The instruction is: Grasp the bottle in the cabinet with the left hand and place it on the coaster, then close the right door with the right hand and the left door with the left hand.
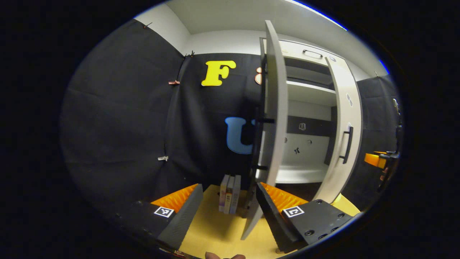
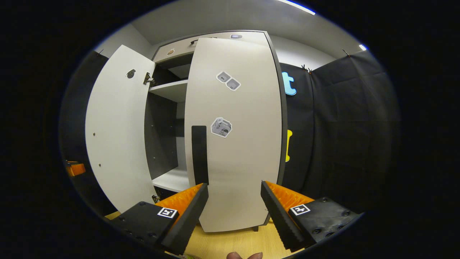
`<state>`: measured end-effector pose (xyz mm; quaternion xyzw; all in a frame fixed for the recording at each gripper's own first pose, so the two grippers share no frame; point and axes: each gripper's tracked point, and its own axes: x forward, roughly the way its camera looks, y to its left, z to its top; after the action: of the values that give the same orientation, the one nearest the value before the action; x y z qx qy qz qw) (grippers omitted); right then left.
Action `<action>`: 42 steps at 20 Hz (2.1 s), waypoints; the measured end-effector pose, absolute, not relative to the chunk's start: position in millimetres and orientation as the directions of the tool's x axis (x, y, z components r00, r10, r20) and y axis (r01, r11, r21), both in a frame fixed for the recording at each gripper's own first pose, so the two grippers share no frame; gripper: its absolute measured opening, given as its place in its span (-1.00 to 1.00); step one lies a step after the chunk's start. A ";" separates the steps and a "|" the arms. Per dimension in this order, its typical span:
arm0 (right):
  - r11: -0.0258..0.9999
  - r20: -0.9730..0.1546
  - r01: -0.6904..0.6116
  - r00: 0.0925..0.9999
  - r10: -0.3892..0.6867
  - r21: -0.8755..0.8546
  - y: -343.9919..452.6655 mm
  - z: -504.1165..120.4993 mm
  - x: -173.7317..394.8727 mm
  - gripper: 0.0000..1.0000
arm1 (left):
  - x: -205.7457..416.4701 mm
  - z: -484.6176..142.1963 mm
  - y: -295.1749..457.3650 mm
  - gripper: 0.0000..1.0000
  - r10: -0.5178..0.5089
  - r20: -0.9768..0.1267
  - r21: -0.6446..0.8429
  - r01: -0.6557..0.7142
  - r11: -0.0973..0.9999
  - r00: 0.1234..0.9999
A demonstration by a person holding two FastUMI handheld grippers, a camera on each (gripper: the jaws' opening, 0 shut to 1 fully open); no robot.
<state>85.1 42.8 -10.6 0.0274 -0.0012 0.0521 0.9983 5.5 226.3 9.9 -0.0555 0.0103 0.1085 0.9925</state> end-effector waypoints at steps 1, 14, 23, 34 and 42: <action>0.993 0.005 -0.105 0.995 0.105 0.046 42.0 -10.8 83.0 0.96 | 13.4 15.2 232.4 0.89 0.222 -0.024 -0.111 -0.223 0.968 0.975; 0.995 0.009 -0.094 0.996 0.094 0.036 33.7 -14.9 79.6 0.94 | 56.0 33.0 211.2 0.89 0.174 -0.021 -0.033 -0.174 0.984 0.985; 0.995 0.000 -0.091 0.996 0.091 0.038 19.3 -21.2 76.9 0.94 | 48.9 32.8 154.4 0.89 0.121 -0.034 -0.042 -0.123 0.992 0.992; 0.996 -0.002 -0.066 0.998 0.066 0.059 -5.1 -20.9 60.2 0.94 | 78.0 28.2 41.5 0.82 -0.062 -0.041 -0.088 0.058 0.994 0.997; 0.996 0.003 -0.011 1.000 0.011 0.090 -33.9 -16.8 48.1 0.93 | 113.9 34.4 1.9 0.89 -0.089 -0.033 -0.098 0.086 0.991 0.995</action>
<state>48.1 -33.9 -16.8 0.0451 -0.0010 0.0057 0.9990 113.9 1.9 34.4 -0.0484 0.0184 -0.0438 0.9977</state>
